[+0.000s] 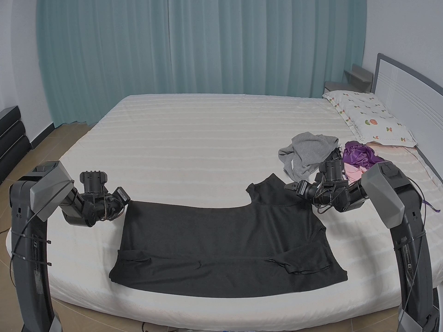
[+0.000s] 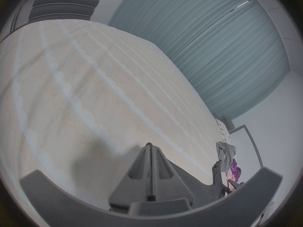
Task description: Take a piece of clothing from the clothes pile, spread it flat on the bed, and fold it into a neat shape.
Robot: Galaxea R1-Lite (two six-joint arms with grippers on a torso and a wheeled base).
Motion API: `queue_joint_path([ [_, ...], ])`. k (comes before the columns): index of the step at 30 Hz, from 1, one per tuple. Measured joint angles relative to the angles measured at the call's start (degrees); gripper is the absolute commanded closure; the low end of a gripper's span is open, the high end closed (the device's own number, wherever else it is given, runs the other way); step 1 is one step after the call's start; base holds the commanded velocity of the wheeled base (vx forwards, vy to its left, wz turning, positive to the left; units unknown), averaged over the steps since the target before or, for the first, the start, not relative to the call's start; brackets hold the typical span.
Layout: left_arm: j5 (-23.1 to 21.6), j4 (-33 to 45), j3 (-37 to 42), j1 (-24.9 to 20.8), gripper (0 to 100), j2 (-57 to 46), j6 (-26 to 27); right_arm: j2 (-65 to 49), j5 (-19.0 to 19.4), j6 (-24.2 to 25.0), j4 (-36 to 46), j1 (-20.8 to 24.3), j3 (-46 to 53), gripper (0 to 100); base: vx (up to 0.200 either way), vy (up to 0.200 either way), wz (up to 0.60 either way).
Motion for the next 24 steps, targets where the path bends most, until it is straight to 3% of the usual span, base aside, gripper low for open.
queue_joint_path([
  [21,0.0,-0.1,-0.3,0.0,100,0.1,0.0,3.7,-0.4,-1.6,4.5,-0.3,-5.8,0,0.000,0.000,0.00],
  [22,0.0,-0.1,-0.3,0.0,100,0.1,0.0,3.7,-0.4,-2.0,4.7,-0.4,-5.9,100,0.000,0.000,0.00],
  [24,0.0,-0.1,-0.3,0.0,100,0.2,0.0,3.6,-0.4,-2.3,4.8,-0.5,-5.9,100,0.000,0.000,0.00],
])
